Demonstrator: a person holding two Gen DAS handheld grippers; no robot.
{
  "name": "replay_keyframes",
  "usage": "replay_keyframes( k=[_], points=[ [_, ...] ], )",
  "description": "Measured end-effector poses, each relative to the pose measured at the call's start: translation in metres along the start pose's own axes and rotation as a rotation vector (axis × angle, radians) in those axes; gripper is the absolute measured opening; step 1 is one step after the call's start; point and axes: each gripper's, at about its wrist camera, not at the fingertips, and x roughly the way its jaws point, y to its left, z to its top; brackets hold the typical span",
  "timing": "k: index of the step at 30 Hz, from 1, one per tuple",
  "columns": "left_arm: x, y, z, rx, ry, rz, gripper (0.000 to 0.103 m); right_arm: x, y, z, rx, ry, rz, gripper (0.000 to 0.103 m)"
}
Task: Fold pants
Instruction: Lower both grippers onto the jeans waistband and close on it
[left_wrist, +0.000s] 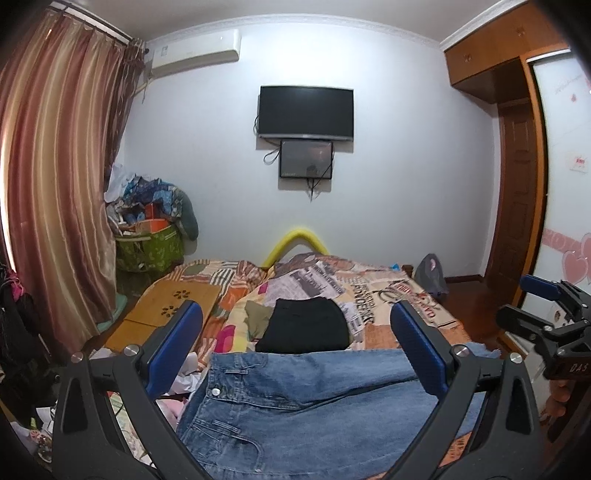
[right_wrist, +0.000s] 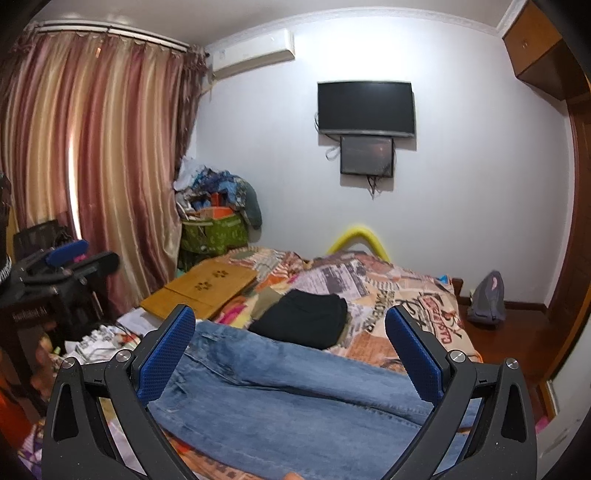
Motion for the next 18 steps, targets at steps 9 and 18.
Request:
replay_keyframes(
  k=[9, 18],
  points=[
    [0.122, 0.048, -0.012, 0.042, 0.165, 0.08, 0.103, 0.064, -0.065, -0.027, 0.048, 0.145, -0.084, 0.102],
    [0.271, 0.115, -0.055, -0.019, 0.423, 0.172, 0.103, 0.121, -0.126, -0.053, 0.047, 0.301, -0.195, 0.102]
  ],
)
